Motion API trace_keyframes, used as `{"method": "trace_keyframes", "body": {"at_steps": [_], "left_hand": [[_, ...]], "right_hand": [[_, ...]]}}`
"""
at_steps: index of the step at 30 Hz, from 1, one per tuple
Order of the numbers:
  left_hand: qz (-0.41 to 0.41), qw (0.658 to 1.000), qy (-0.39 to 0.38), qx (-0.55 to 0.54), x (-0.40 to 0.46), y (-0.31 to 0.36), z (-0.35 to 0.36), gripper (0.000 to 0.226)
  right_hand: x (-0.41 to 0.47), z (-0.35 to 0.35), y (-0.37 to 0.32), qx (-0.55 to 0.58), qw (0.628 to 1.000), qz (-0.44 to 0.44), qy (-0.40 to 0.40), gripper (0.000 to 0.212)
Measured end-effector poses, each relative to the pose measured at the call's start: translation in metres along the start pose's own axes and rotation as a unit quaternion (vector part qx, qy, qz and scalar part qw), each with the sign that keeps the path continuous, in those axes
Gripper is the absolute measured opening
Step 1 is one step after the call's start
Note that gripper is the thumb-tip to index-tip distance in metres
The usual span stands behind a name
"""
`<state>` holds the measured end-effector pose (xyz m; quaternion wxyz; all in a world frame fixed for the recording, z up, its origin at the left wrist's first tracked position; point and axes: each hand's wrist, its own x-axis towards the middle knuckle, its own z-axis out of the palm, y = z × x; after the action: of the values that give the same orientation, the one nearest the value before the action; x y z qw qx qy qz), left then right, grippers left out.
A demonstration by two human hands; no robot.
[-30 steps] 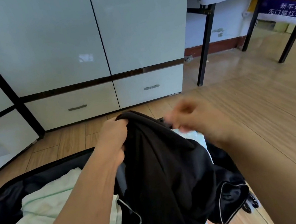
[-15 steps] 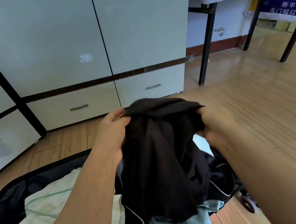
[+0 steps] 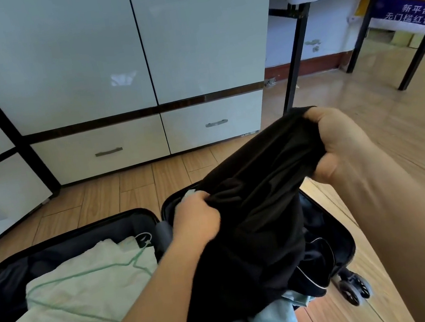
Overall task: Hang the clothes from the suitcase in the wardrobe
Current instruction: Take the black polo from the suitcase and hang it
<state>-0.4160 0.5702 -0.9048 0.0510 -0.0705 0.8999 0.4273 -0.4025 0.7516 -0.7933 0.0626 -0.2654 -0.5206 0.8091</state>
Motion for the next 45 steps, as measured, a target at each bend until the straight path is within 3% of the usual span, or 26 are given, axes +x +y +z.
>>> {"method": "trace_keyframes", "body": {"at_steps": [1,3,4,6,8,10,11,13,15,16,17,19,21,26,28,30,31,33,35,36,38,40,42,45], "left_hand": [[-0.058,0.990,-0.017,-0.129,0.004,-0.001,-0.008,0.035],[-0.155,0.899,-0.056,-0.406,0.009,0.002,-0.028,0.029],[-0.173,0.847,-0.060,-0.499,0.010,0.004,-0.039,0.027],[-0.170,0.791,-0.053,-0.585,0.012,0.007,-0.053,0.025],[-0.145,0.784,-0.060,-0.600,0.007,0.016,-0.057,0.025],[-0.124,0.801,-0.072,-0.582,-0.003,0.026,-0.054,0.026],[-0.115,0.807,-0.082,-0.574,-0.007,0.032,-0.052,0.029],[-0.097,0.821,-0.090,-0.556,-0.014,0.040,-0.051,0.035],[-0.080,0.840,-0.077,-0.532,-0.018,0.042,-0.053,0.041],[-0.069,0.853,-0.072,-0.512,-0.018,0.043,-0.054,0.044],[-0.057,0.868,-0.077,-0.487,-0.019,0.043,-0.055,0.048],[-0.047,0.896,-0.095,-0.432,-0.018,0.039,-0.054,0.058],[-0.049,0.915,-0.104,-0.386,-0.015,0.032,-0.050,0.067],[-0.084,0.954,-0.116,-0.264,0.000,0.000,-0.030,0.036],[-0.118,0.973,-0.095,-0.174,0.007,-0.020,-0.021,0.050],[-0.149,0.986,-0.065,-0.043,0.013,-0.040,-0.012,0.097],[-0.150,0.987,-0.060,-0.005,0.013,-0.047,-0.008,0.109],[-0.146,0.985,-0.087,0.002,0.009,-0.054,0.002,0.112],[-0.135,0.981,-0.140,0.005,0.005,-0.055,0.012,0.083],[-0.132,0.979,-0.154,-0.012,0.003,-0.053,0.014,0.057],[-0.137,0.972,-0.153,-0.116,0.002,-0.047,0.013,0.019],[-0.137,0.944,-0.119,-0.277,0.004,-0.032,0.003,0.014],[-0.085,0.898,-0.056,-0.429,0.006,-0.008,-0.013,0.017],[0.074,0.830,0.026,-0.552,0.003,0.036,-0.044,0.024]], "right_hand": [[0.009,-0.009,0.004,-0.010,0.998,-0.030,0.045,0.009],[0.030,-0.030,0.018,-0.107,0.978,-0.099,0.147,0.004],[0.041,-0.039,0.028,-0.181,0.960,-0.120,0.177,0.005],[0.049,-0.045,0.048,-0.290,0.922,-0.168,0.196,0.031],[0.039,-0.035,0.057,-0.307,0.907,-0.252,0.139,0.032],[0.020,-0.013,0.058,-0.259,0.930,-0.255,-0.063,0.023],[0.011,-0.003,0.058,-0.242,0.933,-0.202,-0.171,0.020],[0.001,0.006,0.060,-0.294,0.897,-0.088,-0.317,0.021],[-0.001,0.005,0.071,-0.389,0.840,-0.009,-0.379,0.049],[-0.002,0.004,0.077,-0.414,0.829,-0.004,-0.376,0.058],[-0.003,0.003,0.081,-0.419,0.835,-0.021,-0.356,0.054],[0.001,0.005,0.079,-0.385,0.877,-0.105,-0.268,0.024],[0.007,0.004,0.065,-0.319,0.923,-0.137,-0.168,0.028],[0.014,-0.015,0.022,-0.073,0.975,-0.197,-0.071,0.027],[0.017,-0.031,0.007,0.070,0.974,-0.216,0.024,0.025],[0.026,-0.052,0.002,0.155,0.955,-0.224,0.121,0.023],[0.030,-0.060,0.004,0.164,0.949,-0.217,0.162,0.022],[0.034,-0.072,0.011,0.149,0.945,-0.189,0.221,0.021],[0.037,-0.076,0.016,0.132,0.947,-0.143,0.256,0.017],[0.039,-0.076,0.018,0.126,0.953,-0.118,0.251,0.017],[0.042,-0.073,0.024,0.110,0.975,-0.071,0.180,0.041],[0.047,-0.069,0.033,0.025,0.992,-0.045,0.114,0.046],[0.055,-0.068,0.040,-0.090,0.986,-0.054,0.127,0.040],[0.056,-0.063,0.036,-0.114,0.958,-0.186,0.185,0.034]]}}
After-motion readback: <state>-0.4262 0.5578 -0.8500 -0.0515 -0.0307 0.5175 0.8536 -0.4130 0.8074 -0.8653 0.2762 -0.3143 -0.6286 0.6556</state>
